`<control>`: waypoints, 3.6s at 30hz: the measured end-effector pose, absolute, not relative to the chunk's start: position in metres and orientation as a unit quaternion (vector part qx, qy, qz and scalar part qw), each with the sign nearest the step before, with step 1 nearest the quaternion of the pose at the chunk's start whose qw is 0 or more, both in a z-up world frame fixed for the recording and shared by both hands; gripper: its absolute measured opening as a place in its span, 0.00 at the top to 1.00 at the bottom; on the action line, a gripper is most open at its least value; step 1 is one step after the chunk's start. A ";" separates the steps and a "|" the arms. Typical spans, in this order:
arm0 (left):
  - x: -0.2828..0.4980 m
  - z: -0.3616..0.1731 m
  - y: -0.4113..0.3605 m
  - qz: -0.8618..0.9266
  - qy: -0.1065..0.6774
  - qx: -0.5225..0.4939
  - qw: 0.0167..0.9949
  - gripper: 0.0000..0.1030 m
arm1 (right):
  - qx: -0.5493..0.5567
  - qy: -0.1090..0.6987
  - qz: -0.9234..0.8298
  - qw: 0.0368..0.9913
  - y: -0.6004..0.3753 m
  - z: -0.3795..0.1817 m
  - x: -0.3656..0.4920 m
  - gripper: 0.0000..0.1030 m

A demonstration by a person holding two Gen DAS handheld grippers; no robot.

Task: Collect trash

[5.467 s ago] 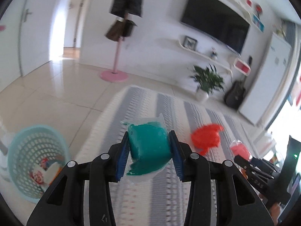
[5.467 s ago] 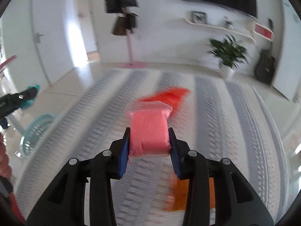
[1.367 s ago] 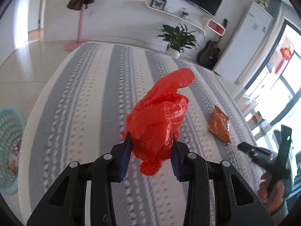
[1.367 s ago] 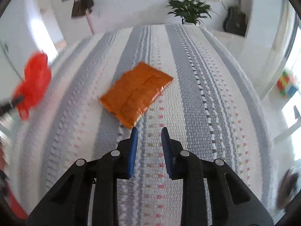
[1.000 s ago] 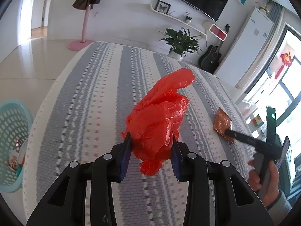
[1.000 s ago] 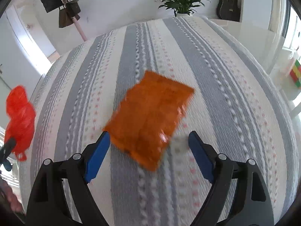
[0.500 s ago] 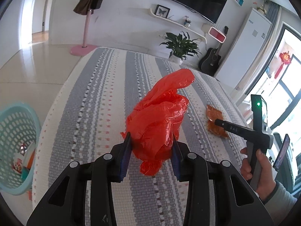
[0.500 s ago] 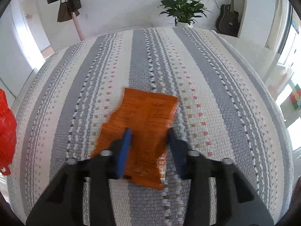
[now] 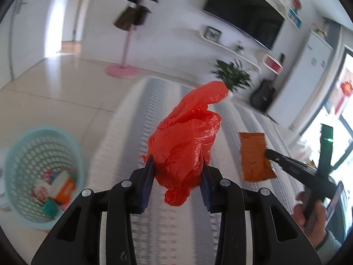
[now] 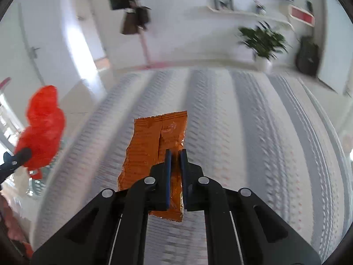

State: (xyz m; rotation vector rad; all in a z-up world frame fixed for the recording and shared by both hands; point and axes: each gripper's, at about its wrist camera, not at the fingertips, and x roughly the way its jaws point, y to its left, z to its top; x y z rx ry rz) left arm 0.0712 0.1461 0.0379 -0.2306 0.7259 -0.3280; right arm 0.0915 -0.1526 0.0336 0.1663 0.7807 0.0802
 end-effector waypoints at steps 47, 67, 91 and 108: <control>0.044 0.086 0.313 0.058 0.310 -0.200 0.927 0.27 | -0.025 0.393 0.228 0.890 0.102 0.094 0.098 0.44; -0.007 0.075 0.181 0.153 0.228 -0.034 0.961 0.11 | -0.035 0.244 0.135 0.960 -0.007 0.096 -0.007 0.35; -0.012 0.071 0.166 0.148 0.220 -0.019 0.964 0.08 | -0.018 0.248 0.118 0.961 -0.021 0.088 -0.015 0.29; -0.016 0.078 0.170 0.152 0.209 -0.024 0.966 0.08 | -0.015 0.249 0.122 0.961 -0.017 0.088 -0.015 0.28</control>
